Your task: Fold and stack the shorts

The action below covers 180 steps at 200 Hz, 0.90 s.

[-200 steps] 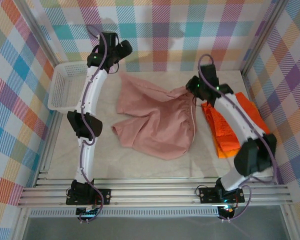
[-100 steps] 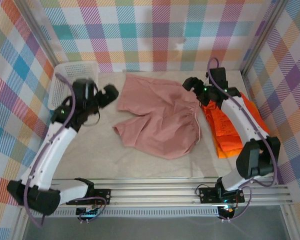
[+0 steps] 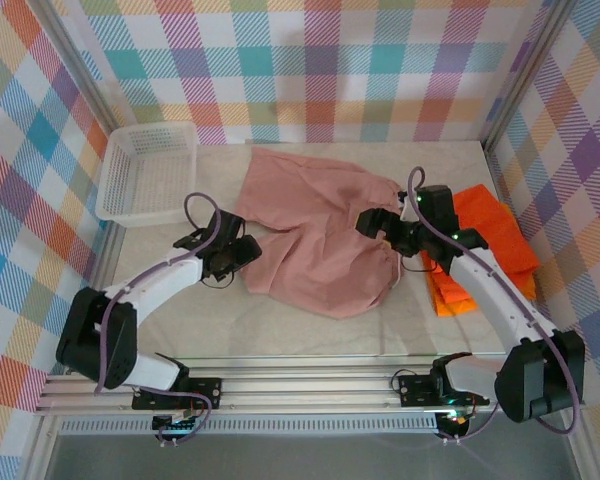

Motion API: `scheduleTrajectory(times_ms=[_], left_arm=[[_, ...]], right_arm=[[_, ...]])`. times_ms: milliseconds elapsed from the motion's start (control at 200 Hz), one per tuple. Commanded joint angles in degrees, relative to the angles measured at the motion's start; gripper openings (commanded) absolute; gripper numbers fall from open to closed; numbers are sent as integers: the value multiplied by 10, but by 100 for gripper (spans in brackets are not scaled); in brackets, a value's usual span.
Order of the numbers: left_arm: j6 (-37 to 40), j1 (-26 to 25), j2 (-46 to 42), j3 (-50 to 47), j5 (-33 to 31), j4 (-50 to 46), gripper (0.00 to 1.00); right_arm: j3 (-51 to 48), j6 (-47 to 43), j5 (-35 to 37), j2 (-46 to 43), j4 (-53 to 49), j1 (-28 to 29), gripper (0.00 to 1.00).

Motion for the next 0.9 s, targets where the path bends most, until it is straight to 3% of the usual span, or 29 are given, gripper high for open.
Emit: scheduleTrajectory(times_ms=[0, 230, 285, 395, 495, 770, 805, 895], left_arm=[[26, -2, 39, 3, -12, 77, 74], [39, -3, 114, 28, 0, 98, 63], [39, -3, 124, 32, -10, 93, 51], [46, -3, 128, 64, -30, 66, 18], [67, -1, 115, 133, -41, 2, 0], [126, 14, 145, 441, -92, -215, 0], [134, 19, 161, 471, -88, -231, 9], [150, 35, 195, 539, -73, -258, 43]], right_arm=[[-28, -30, -13, -5, 0, 1, 98], [-79, -23, -14, -22, 11, 1, 98], [-82, -22, -9, -27, 10, 1, 98], [-83, -26, 3, -29, 6, 2, 99], [-81, -25, 20, -21, -5, 1, 99], [-90, -16, 56, 4, -19, 1, 99], [-91, -14, 57, 4, -18, 2, 99], [-92, -12, 57, 4, -15, 1, 99]])
